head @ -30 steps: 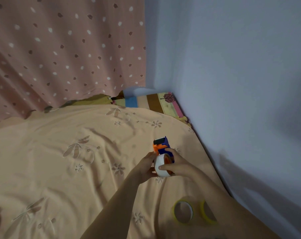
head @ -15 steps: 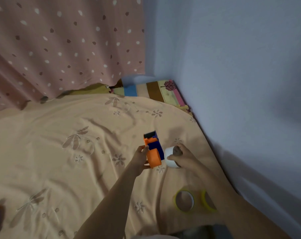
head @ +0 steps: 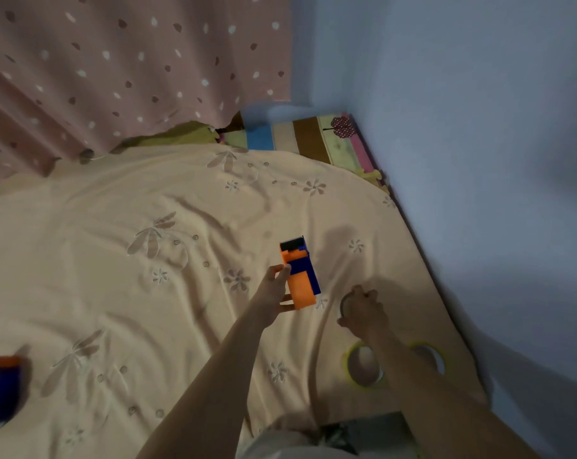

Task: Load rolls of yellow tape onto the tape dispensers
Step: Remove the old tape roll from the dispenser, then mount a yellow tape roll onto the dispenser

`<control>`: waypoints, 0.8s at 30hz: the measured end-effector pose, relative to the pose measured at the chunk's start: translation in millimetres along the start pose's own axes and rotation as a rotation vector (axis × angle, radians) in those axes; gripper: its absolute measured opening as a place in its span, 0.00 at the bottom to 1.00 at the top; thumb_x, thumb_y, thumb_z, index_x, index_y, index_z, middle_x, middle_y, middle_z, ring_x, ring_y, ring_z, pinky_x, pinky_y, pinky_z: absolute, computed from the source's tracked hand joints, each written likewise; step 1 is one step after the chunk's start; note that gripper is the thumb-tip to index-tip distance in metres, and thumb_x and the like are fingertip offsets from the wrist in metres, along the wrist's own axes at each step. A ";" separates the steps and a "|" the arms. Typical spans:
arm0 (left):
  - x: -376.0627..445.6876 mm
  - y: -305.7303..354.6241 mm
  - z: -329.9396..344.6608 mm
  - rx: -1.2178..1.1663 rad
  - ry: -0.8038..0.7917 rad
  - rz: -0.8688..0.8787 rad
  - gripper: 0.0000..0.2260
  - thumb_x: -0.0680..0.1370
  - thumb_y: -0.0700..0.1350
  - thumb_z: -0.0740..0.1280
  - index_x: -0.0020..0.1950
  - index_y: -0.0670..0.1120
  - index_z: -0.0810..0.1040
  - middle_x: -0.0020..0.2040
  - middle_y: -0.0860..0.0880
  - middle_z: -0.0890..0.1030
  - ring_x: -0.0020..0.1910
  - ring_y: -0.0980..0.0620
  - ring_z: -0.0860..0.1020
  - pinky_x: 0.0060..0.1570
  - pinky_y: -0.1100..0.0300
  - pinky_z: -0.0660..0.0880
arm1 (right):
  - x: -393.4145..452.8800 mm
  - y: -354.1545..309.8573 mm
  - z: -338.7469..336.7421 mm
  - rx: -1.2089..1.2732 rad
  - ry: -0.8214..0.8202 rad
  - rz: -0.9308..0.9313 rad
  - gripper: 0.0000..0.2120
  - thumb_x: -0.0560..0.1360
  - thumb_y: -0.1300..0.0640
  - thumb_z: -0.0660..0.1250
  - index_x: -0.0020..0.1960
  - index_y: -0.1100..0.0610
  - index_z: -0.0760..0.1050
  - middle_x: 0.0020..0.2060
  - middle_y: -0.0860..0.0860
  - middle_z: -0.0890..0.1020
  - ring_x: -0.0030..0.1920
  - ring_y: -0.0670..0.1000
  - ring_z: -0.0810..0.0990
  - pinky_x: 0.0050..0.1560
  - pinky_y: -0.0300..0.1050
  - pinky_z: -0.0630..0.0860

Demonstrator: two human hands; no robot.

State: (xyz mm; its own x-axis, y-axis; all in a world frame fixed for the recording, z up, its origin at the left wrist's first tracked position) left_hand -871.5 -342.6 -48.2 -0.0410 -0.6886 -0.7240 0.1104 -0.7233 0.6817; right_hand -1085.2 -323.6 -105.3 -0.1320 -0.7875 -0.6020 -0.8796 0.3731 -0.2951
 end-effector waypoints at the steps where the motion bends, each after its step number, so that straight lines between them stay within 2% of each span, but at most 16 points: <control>1: 0.3 -0.7 -1.3 -0.004 0.003 -0.002 0.22 0.83 0.56 0.61 0.74 0.49 0.65 0.68 0.45 0.73 0.61 0.36 0.78 0.50 0.45 0.79 | 0.9 -2.3 3.2 -0.013 0.005 -0.003 0.40 0.71 0.48 0.76 0.73 0.55 0.58 0.67 0.59 0.64 0.65 0.64 0.72 0.61 0.55 0.75; 5: -0.1 -0.5 -5.4 -0.003 0.009 -0.005 0.22 0.83 0.56 0.61 0.74 0.48 0.65 0.67 0.45 0.74 0.60 0.36 0.79 0.52 0.43 0.79 | 4.4 -6.1 11.5 -0.061 0.004 -0.015 0.42 0.70 0.47 0.76 0.75 0.56 0.56 0.68 0.59 0.64 0.66 0.64 0.70 0.62 0.56 0.76; 9: -3.1 0.3 -6.5 0.031 0.011 -0.028 0.22 0.83 0.56 0.61 0.73 0.48 0.66 0.67 0.46 0.74 0.58 0.37 0.79 0.50 0.45 0.79 | 2.8 -3.5 6.2 0.014 -0.038 -0.003 0.42 0.73 0.45 0.73 0.77 0.56 0.54 0.68 0.61 0.64 0.66 0.65 0.70 0.65 0.56 0.72; 11: -4.0 -0.7 -5.0 0.043 -0.002 -0.043 0.22 0.83 0.56 0.61 0.73 0.48 0.66 0.67 0.45 0.74 0.58 0.38 0.79 0.48 0.46 0.79 | -5.9 -0.6 -1.0 -0.005 0.044 0.015 0.41 0.74 0.44 0.71 0.77 0.57 0.55 0.68 0.61 0.66 0.66 0.64 0.71 0.64 0.55 0.73; 14: -5.9 -2.0 0.0 0.049 -0.022 -0.051 0.21 0.83 0.56 0.61 0.73 0.47 0.66 0.69 0.44 0.74 0.57 0.38 0.79 0.45 0.48 0.80 | -29.2 6.0 -4.7 -0.151 0.189 0.002 0.26 0.78 0.50 0.65 0.71 0.60 0.63 0.64 0.59 0.72 0.61 0.60 0.76 0.57 0.51 0.76; 15: -6.3 -1.9 1.9 0.049 -0.025 -0.053 0.21 0.83 0.56 0.61 0.72 0.47 0.66 0.69 0.44 0.74 0.55 0.39 0.80 0.44 0.48 0.80 | -36.5 7.1 -2.6 -0.205 0.209 -0.028 0.21 0.78 0.53 0.63 0.69 0.60 0.68 0.62 0.59 0.74 0.59 0.60 0.77 0.52 0.48 0.77; 17: -6.9 -2.0 6.8 0.047 -0.032 -0.053 0.20 0.83 0.56 0.61 0.72 0.47 0.66 0.69 0.44 0.74 0.54 0.40 0.80 0.44 0.48 0.80 | -51.5 11.0 3.7 -0.301 0.249 -0.127 0.17 0.74 0.53 0.69 0.61 0.59 0.78 0.55 0.59 0.79 0.52 0.60 0.80 0.38 0.41 0.73; 18: -8.0 -2.3 9.3 0.047 -0.035 -0.053 0.20 0.84 0.56 0.60 0.72 0.47 0.66 0.70 0.43 0.74 0.56 0.39 0.80 0.46 0.47 0.80 | -58.5 14.7 9.1 -0.378 0.243 -0.152 0.21 0.73 0.49 0.72 0.60 0.60 0.79 0.53 0.60 0.79 0.50 0.59 0.80 0.38 0.41 0.74; 19: -8.7 -2.6 11.3 0.047 -0.037 -0.053 0.21 0.84 0.56 0.60 0.73 0.47 0.66 0.70 0.43 0.73 0.58 0.37 0.79 0.49 0.45 0.79 | -63.4 19.4 16.9 -0.420 0.196 -0.138 0.29 0.74 0.43 0.70 0.67 0.62 0.74 0.57 0.61 0.77 0.54 0.59 0.79 0.45 0.45 0.77; 20: -9.1 -3.1 13.1 0.045 -0.041 -0.053 0.21 0.84 0.56 0.60 0.73 0.46 0.66 0.71 0.42 0.73 0.60 0.36 0.78 0.51 0.44 0.79 | -65.2 26.0 26.4 -0.417 0.111 -0.115 0.39 0.76 0.38 0.66 0.76 0.63 0.63 0.64 0.63 0.72 0.60 0.60 0.76 0.54 0.49 0.77; 21: -10.3 -3.5 14.5 0.040 -0.044 -0.054 0.21 0.84 0.56 0.60 0.73 0.46 0.66 0.71 0.42 0.73 0.62 0.35 0.78 0.52 0.43 0.78 | -67.6 30.8 34.0 -0.406 -0.005 -0.090 0.46 0.75 0.35 0.65 0.80 0.62 0.52 0.69 0.63 0.67 0.65 0.62 0.72 0.60 0.52 0.74; 22: -11.7 -4.3 15.3 0.034 -0.045 -0.057 0.22 0.84 0.56 0.60 0.73 0.46 0.66 0.71 0.42 0.73 0.62 0.35 0.77 0.52 0.43 0.78 | -70.1 33.6 38.9 -0.405 -0.066 -0.086 0.50 0.74 0.33 0.66 0.81 0.60 0.46 0.71 0.63 0.64 0.67 0.63 0.71 0.62 0.54 0.73; 24: -14.4 -6.4 15.1 0.025 -0.045 -0.054 0.22 0.84 0.56 0.60 0.73 0.46 0.66 0.71 0.41 0.73 0.62 0.35 0.77 0.53 0.43 0.78 | -73.4 36.5 43.1 -0.431 -0.070 -0.106 0.54 0.71 0.33 0.69 0.82 0.58 0.44 0.72 0.62 0.64 0.66 0.63 0.71 0.62 0.55 0.73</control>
State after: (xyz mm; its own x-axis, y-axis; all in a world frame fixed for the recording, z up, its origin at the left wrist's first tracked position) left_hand -886.7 -328.8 -40.5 -0.0906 -0.6497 -0.7547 0.0815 -0.7602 0.6446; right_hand -1087.9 -231.0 -103.9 -0.0132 -0.7697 -0.6382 -0.9986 0.0424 -0.0305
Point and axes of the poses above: each hand's wrist, its own x-axis towards the middle knuckle, its own z-axis out of the palm, y = z × x, the point moved 3 cm from there along x, towards the middle knuckle
